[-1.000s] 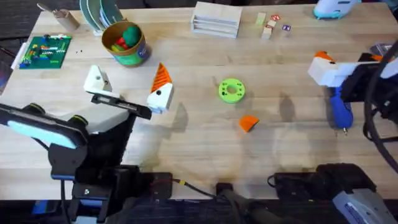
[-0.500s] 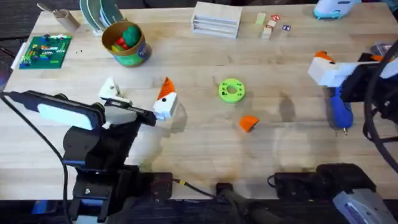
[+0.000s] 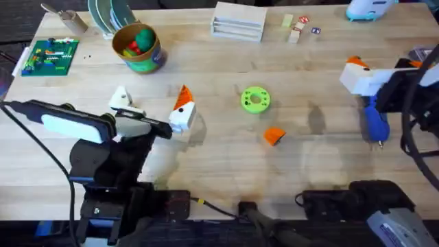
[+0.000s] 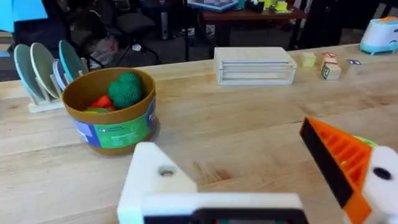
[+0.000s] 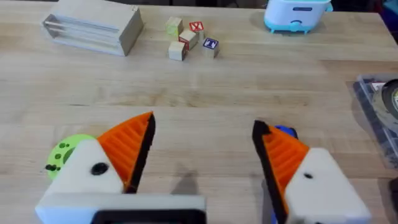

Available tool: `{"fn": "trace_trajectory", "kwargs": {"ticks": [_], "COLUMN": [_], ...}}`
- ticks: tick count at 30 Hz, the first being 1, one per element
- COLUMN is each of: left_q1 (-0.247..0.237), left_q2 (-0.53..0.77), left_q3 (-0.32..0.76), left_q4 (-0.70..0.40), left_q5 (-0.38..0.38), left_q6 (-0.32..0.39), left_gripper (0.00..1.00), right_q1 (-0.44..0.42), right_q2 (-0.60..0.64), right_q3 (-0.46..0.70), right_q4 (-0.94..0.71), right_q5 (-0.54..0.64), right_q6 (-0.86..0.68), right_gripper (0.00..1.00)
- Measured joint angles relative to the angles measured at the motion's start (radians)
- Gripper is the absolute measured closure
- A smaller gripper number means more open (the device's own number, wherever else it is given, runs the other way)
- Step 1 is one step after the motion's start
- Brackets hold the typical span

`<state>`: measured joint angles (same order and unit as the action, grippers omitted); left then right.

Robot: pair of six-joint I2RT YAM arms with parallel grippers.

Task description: Pick up the gripper from the table and insert it into the empty holder that is missing its gripper. Then pick up a screw, insert it into the mounting hole, and use the screwdriver to tighten it. Finally, clean up the table by picking up the vegetable and placing it into the bucket.

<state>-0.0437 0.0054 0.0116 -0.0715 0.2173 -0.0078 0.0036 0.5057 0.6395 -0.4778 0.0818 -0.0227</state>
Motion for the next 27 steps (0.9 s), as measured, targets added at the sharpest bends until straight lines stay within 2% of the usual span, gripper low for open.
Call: {"fn": "trace_trajectory", "kwargs": {"ticks": [8,9,10,13,19,23,27], "left_q1": [0.000,0.000,0.000,0.000,0.000,0.000,0.000], "left_q2": [0.000,0.000,0.000,0.000,0.000,0.000,0.000], "left_q3": [0.000,0.000,0.000,0.000,-0.002,-0.005,-0.005], "left_q4": [0.001,0.004,0.009,0.011,0.007,0.002,-0.011], "left_q5": [0.007,0.070,0.181,0.325,0.594,0.705,0.757], "left_q6": [-0.001,-0.028,-0.082,-0.133,-0.174,-0.184,-0.188], "left_gripper": [0.009,0.009,0.008,0.009,0.008,0.008,0.008], "right_q1": [0.000,0.000,0.000,0.000,0.000,0.000,0.000], "right_q2": [0.000,0.000,0.000,0.000,0.000,0.000,0.000], "right_q3": [0.000,0.000,0.000,0.000,0.000,0.000,0.000], "right_q4": [0.000,0.000,0.000,0.000,0.000,0.000,-0.002], "right_q5": [0.000,0.000,0.000,0.000,0.000,0.000,-0.016], "right_q6": [0.000,0.000,0.000,0.000,0.000,0.000,0.005], "right_gripper": [0.010,0.010,0.010,0.010,0.010,0.010,0.010]}}
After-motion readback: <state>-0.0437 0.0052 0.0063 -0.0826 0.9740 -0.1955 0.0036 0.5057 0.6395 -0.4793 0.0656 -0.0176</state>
